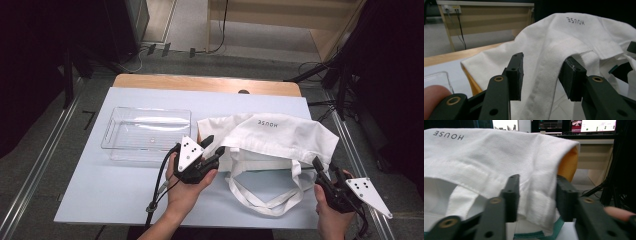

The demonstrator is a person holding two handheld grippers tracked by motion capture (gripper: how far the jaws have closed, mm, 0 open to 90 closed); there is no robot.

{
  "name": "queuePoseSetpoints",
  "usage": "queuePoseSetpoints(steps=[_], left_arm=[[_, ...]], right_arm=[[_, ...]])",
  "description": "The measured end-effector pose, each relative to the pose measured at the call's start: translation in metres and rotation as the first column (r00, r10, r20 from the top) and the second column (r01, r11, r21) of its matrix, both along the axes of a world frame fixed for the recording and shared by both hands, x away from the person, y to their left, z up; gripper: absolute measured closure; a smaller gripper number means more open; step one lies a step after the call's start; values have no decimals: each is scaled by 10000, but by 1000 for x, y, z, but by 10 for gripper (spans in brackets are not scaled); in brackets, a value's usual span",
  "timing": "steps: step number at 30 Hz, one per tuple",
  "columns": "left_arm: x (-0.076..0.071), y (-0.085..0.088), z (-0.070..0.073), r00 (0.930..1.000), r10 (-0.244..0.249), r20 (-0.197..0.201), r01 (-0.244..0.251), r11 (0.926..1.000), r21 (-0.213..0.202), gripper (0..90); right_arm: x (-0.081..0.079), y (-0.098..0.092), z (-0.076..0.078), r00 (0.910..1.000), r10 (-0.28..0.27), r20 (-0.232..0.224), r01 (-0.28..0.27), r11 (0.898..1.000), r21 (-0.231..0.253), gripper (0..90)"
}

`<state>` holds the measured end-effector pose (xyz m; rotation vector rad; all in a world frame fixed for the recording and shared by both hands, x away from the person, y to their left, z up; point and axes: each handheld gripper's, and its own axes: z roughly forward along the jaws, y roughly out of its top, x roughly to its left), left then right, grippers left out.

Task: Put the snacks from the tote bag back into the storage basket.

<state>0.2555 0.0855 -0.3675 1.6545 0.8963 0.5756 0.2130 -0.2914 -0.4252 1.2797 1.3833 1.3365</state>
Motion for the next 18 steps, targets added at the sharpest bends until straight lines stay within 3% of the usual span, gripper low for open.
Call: queuePoseSetpoints(steps=[2,3,4,5,9,12,13,15,17,18], left_arm=[[0,-1,1,10000,-41,-8,41,9999,-116,614],[2,-2,3,9998,-185,-26,185,9995,-240,634],[2,-2,3,9998,-185,-26,185,9995,-240,682],[4,-3,4,9986,-510,-170,505,9983,-292,709],[7,-3,7,9983,-549,-206,542,9980,-324,754],[8,-4,8,9983,-531,-222,524,9982,-303,802],[9,-5,8,9984,-510,-238,502,9983,-299,808],[9,-6,9,9984,-522,-227,515,9982,-295,812],[10,-6,9,9985,-497,-219,491,9984,-289,820],[10,-6,10,9985,-488,-227,481,9984,-309,826]], right_arm=[[0,0,1,10000,-77,32,77,10000,-16,477],[-2,0,4,9992,-395,94,395,9992,51,397],[-2,0,4,9992,-395,94,395,9992,51,397],[-5,-2,6,9979,-640,92,637,9976,280,335],[-8,-7,8,9962,-858,143,850,9951,510,306],[-17,-5,13,9944,-953,460,933,9947,425,302],[-23,0,18,9933,-816,812,792,9963,324,320],[-26,3,20,9935,-641,937,612,9976,334,324],[-29,11,26,9945,-30,1046,-1,9996,288,323],[-26,23,26,9948,567,851,-584,9981,172,310]])
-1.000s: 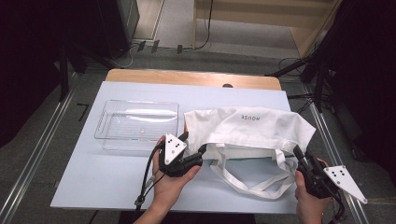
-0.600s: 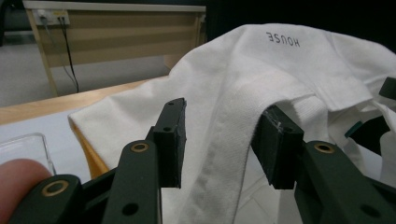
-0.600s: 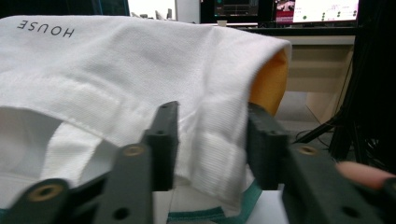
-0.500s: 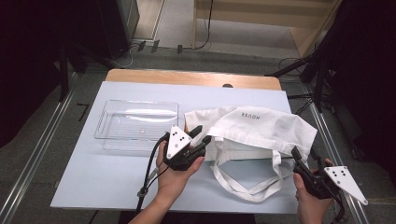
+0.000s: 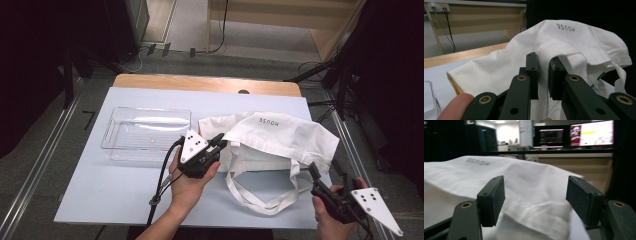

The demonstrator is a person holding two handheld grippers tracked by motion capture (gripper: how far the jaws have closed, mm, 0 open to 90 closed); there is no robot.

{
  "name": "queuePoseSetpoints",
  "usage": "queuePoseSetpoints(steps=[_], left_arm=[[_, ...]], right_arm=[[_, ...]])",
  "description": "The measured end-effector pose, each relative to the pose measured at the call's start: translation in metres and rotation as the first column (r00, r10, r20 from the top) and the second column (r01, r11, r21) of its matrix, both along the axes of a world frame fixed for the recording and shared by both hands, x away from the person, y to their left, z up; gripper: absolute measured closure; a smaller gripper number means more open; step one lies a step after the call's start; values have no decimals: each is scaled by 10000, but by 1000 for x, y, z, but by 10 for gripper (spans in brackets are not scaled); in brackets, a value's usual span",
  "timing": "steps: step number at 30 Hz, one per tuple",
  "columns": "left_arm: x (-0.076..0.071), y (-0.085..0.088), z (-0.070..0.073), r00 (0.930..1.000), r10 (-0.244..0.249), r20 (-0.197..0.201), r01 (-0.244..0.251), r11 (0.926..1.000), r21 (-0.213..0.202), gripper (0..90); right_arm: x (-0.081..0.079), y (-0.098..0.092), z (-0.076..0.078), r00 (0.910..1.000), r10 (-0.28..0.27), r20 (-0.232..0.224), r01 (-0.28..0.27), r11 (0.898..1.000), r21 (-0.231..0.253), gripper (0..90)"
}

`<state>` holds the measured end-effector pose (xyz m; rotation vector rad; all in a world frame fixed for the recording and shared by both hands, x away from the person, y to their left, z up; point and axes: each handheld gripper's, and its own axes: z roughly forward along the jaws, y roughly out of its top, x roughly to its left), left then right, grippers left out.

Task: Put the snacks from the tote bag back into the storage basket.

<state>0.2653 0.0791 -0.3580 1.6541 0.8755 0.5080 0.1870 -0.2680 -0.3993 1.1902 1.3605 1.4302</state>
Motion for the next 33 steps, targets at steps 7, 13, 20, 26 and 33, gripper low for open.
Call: queuePoseSetpoints(steps=[7,13,20,26,33], left_arm=[[-1,0,5,10000,4,62,-2,9998,-205,838],[-3,1,10,9999,-121,107,125,9993,-360,847],[-4,3,12,9997,-243,79,246,9987,-440,851],[-4,1,11,9992,-383,126,387,9985,-388,854],[-5,1,11,9985,-499,235,506,9983,-294,888]], right_arm=[[16,30,-10,9948,528,-876,-580,9966,-582,224],[30,41,-13,9872,-306,-1565,154,9951,-973,197],[31,40,-21,9802,-986,-1716,744,9870,-1425,303],[25,37,-19,9906,-439,-1293,245,9887,-1480,613],[23,30,-5,9969,212,-764,-313,9905,-1342,764]])
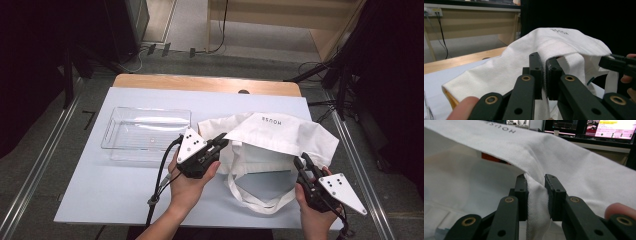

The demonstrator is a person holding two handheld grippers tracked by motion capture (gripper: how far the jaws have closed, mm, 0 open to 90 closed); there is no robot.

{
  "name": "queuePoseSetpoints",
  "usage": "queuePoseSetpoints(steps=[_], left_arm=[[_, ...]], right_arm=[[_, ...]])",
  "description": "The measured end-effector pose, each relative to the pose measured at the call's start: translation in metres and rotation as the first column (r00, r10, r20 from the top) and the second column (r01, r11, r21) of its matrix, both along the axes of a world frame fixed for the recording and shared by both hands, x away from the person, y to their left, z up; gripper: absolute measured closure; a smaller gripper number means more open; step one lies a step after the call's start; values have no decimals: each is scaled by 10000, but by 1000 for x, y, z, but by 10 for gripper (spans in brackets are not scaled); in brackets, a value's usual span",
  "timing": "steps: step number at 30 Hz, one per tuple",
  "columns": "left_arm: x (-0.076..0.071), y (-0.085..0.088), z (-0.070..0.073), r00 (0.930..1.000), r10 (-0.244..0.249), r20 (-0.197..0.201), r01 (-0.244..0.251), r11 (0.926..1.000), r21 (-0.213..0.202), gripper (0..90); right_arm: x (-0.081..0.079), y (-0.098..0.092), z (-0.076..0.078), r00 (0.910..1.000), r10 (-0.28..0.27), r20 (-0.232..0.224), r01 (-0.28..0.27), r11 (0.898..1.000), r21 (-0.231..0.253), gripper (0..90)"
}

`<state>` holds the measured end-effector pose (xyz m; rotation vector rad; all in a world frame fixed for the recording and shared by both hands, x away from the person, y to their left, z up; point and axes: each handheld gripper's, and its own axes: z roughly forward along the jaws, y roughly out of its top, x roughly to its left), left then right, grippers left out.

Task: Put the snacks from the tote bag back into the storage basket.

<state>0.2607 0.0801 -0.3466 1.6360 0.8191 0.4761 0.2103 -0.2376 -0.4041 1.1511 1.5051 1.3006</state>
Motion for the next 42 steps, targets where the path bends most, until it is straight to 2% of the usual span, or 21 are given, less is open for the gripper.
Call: queuePoseSetpoints(steps=[3,5,10,12,14,15,16,17,18,20,21,22,23,25,28,31,35,37,39,40,42], left_arm=[[0,-2,2,9998,-177,106,177,9998,16,900],[-1,-3,6,9983,-529,225,530,9986,-3,900],[-1,0,18,9949,-964,286,978,9938,-529,900],[-1,1,21,9944,-1014,308,1032,9926,-640,900],[-3,1,26,9923,-1177,392,1206,9891,-842,900],[-7,3,33,9877,-1437,616,1498,9826,-1101,900],[-7,3,33,9877,-1437,616,1498,9826,-1101,900],[-11,4,39,9840,-1601,781,1689,9778,-1241,900],[-14,4,46,9811,-1664,993,1783,9757,-1270,900],[-14,3,48,9807,-1641,1066,1764,9770,-1196,900],[-8,2,46,9836,-1539,939,1640,9801,-1114,900],[-8,2,46,9836,-1539,939,1640,9801,-1114,900],[1,0,39,9876,-1459,584,1516,9825,-1080,900],[9,-5,31,9909,-1317,285,1336,9877,-808,900],[17,-10,23,9929,-1169,202,1178,9918,-503,900],[28,-13,12,9960,-870,221,876,9957,-306,900],[37,-15,6,9981,-609,101,612,9976,-334,896],[44,-20,0,9989,-450,89,450,9990,-80,896],[46,-21,-3,9991,-412,36,413,9991,-22,893],[49,-22,-7,9992,-389,-94,390,9992,34,893],[50,-24,-16,9988,-396,-285,400,9991,122,894]], right_arm=[[0,-1,5,9999,71,121,-73,9999,125,811],[1,-2,14,9993,155,353,-162,9997,182,854],[-2,-4,39,9939,570,939,-611,9973,413,862],[-2,-5,41,9935,615,955,-667,9964,523,862],[-4,-6,49,9907,740,1142,-819,9945,660,863],[-7,-7,57,9873,830,1354,-940,9926,771,864],[-7,-7,57,9873,830,1354,-940,9926,771,864],[-9,-7,61,9844,924,1495,-1054,9911,814,864],[-16,-8,72,9766,952,1930,-1117,9908,766,863],[-18,-8,75,9749,950,2015,-1133,9902,813,863],[-18,-10,80,9745,941,2038,-1137,9897,864,861],[-15,-11,79,9762,911,1970,-1091,9906,826,861],[-11,-12,77,9791,880,1832,-1051,9908,855,861],[1,-16,68,9874,756,1390,-897,9912,979,860],[12,-20,55,9934,440,1055,-573,9904,1262,860],[17,-20,51,9952,357,915,-463,9921,1168,858],[26,-20,47,9971,257,719,-322,9954,904,855],[31,-20,44,9981,70,618,-106,9982,584,847],[35,-21,41,9985,-31,549,1,9985,548,839],[42,-24,36,9994,-180,308,161,9979,625,825],[45,-26,31,9996,-212,178,200,9974,692,825]])
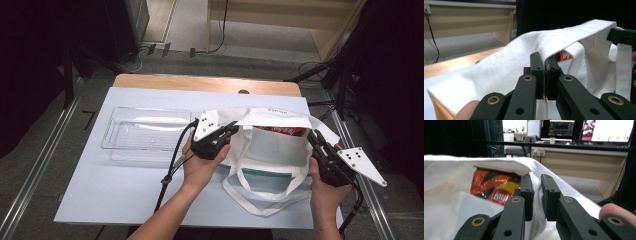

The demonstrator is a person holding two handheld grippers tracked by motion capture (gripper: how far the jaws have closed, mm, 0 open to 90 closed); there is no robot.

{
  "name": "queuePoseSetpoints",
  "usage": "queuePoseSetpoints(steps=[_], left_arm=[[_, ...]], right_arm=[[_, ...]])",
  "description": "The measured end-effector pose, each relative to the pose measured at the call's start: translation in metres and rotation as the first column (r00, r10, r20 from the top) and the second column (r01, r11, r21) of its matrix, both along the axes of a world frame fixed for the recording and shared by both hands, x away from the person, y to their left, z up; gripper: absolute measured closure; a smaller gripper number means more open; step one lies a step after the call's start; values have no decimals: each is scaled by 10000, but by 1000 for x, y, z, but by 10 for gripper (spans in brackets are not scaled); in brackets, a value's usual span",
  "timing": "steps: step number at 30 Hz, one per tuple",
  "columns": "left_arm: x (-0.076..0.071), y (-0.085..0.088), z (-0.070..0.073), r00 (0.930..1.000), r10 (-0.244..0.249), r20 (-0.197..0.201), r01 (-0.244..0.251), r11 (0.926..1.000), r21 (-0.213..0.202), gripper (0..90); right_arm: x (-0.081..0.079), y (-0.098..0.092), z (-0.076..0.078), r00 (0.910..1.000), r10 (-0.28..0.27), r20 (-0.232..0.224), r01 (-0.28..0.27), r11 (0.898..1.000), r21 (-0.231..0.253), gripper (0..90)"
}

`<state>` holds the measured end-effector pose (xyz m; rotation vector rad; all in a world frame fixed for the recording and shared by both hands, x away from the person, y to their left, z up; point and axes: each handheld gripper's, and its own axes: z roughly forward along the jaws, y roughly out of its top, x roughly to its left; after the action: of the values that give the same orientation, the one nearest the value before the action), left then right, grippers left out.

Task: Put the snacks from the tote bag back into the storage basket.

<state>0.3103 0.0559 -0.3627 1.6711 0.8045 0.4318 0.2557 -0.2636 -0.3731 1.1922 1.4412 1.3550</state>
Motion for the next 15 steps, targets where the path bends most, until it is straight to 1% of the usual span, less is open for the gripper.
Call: queuePoseSetpoints(steps=[2,4,5,6,7,8,9,10,11,12,13,14,15], left_arm=[[-3,0,-3,10000,-49,-21,49,10000,-45,896],[-9,1,-2,9997,-233,122,236,9995,-214,898],[-9,1,-2,9997,-233,122,236,9995,-214,900],[-16,2,5,9974,-593,411,608,9975,-361,900],[-16,2,5,9974,-593,411,608,9975,-361,900],[-20,4,10,9947,-857,564,891,9943,-593,900],[-23,5,14,9928,-978,696,1026,9923,-691,900],[-28,8,21,9886,-1160,960,1233,9896,-738,900],[-30,9,25,9855,-1280,1114,1372,9873,-797,900],[-36,12,35,9769,-1507,1515,1646,9828,-836,898],[-36,12,35,9769,-1507,1515,1646,9828,-836,897],[-39,13,41,9734,-1558,1681,1722,9812,-874,897],[-41,14,45,9715,-1585,1762,1772,9795,-957,896]], right_arm=[[1,0,-3,10000,-7,-28,7,10000,-33,833],[-1,0,-2,9999,-57,131,58,10000,-34,841],[-1,0,-2,9999,-57,131,58,10000,-34,841],[-5,1,2,9992,-100,394,101,9999,-22,848],[-5,1,2,9992,-100,394,101,9999,-22,848],[-8,1,4,9984,-100,563,98,9999,36,849],[-12,1,9,9972,-55,740,44,9999,143,848],[-15,0,12,9962,-41,866,27,9999,164,848],[-19,0,18,9942,-17,1076,-1,9999,170,848],[-26,0,26,9899,53,1415,-81,9998,187,848],[-26,0,26,9899,53,1415,-81,9998,187,848],[-29,0,29,9878,63,1555,-99,9997,219,848],[-34,0,34,9849,151,1726,-212,9992,332,850]])
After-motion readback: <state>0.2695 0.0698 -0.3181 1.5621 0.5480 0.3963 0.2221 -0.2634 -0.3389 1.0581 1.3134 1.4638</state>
